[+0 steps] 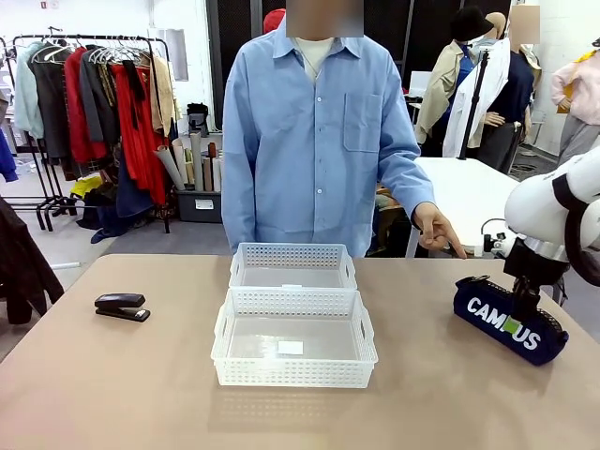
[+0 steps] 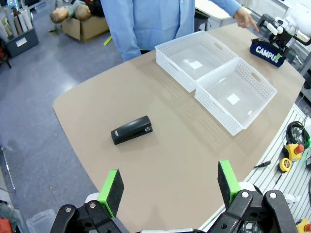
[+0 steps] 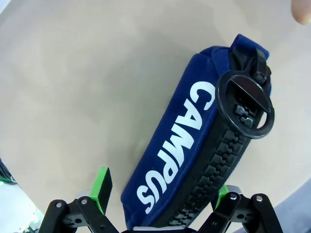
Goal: Distribute items into two baskets.
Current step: Pick up the Pencil pouch that the person points to.
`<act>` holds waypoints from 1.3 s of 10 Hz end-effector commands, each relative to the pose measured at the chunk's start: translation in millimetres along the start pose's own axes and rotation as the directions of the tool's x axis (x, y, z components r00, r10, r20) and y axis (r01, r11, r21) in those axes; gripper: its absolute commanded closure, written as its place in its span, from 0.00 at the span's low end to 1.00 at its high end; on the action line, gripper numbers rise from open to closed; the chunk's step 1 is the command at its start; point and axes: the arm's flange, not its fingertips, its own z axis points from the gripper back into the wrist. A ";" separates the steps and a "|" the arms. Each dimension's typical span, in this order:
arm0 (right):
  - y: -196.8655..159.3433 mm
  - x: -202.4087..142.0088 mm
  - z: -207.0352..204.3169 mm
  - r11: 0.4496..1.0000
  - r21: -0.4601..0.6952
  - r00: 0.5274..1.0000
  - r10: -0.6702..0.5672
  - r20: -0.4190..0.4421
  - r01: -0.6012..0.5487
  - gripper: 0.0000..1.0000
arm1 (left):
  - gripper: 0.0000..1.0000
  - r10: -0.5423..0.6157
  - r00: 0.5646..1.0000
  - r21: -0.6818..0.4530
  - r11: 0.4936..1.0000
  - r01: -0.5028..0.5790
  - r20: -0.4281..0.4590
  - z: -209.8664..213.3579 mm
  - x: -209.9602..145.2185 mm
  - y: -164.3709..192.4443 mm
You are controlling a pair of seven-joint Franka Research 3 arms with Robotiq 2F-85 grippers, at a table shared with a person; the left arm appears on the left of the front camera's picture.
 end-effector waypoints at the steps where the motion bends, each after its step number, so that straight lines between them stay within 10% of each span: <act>1: -4.3 -1.1 -5.4 1.000 -0.018 1.000 0.015 0.027 -0.015 0.00 | 0.00 -0.014 1.000 -0.011 1.000 0.014 0.007 -0.2 -0.9 0.5; 4: -5.7 -1.9 -3.4 0.999 -0.032 1.000 -0.007 0.014 0.007 0.11 | 0.00 -0.014 1.000 -0.011 1.000 0.014 0.007 -0.2 -0.9 0.5; 9: -9.0 0.6 -3.0 0.999 -0.033 1.000 0.010 0.000 -0.010 1.00 | 0.00 -0.014 1.000 -0.011 1.000 0.014 0.007 -0.2 -0.9 0.5; 13: -12.2 1.7 -2.3 1.000 -0.014 1.000 0.013 -0.006 -0.013 1.00 | 0.00 -0.014 1.000 -0.011 1.000 0.014 0.007 -0.2 -0.9 0.5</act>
